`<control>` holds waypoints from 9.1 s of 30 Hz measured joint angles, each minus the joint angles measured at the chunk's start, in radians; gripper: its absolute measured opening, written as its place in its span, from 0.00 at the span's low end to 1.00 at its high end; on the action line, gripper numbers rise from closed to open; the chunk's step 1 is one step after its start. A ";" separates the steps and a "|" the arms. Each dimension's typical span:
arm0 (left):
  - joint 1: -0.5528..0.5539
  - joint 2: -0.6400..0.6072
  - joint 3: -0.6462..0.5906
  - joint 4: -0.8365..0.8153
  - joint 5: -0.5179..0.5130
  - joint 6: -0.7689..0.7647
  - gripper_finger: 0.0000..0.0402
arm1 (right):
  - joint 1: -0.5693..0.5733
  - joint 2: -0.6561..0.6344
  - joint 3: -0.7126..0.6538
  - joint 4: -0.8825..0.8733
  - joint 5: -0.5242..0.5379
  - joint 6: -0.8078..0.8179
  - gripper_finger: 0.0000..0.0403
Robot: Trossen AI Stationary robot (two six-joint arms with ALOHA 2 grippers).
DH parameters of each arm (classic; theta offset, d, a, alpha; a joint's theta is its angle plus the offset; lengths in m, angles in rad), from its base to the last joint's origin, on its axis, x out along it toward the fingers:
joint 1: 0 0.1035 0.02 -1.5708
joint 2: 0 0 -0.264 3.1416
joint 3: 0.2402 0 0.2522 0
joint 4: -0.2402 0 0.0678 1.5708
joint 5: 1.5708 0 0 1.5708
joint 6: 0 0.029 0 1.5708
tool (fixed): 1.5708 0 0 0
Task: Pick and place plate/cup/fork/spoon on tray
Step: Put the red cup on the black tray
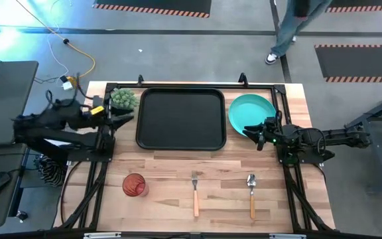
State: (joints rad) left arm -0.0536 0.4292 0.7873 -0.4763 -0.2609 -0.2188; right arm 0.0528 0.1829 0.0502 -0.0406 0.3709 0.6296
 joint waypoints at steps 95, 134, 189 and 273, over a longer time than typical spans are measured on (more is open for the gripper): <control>-0.565 0.884 0.289 -0.689 0.222 -0.697 0.02 | 0.000 0.000 0.000 -0.015 0.000 0.000 0.38; 0.133 0.879 0.564 -0.689 0.040 -0.099 0.01 | 0.000 0.000 0.000 0.069 0.000 0.048 0.38; 0.939 1.294 0.817 -0.761 0.298 0.572 0.01 | 0.000 0.000 0.000 0.068 0.179 0.133 0.38; 1.013 1.349 0.893 -0.788 0.220 0.483 0.25 | 0.000 0.000 0.000 0.068 0.176 0.132 0.38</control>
State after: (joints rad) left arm 0.9596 1.7786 1.6800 -1.2641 -0.0407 0.2638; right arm 0.0528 0.1829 0.0505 0.0271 0.5465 0.7620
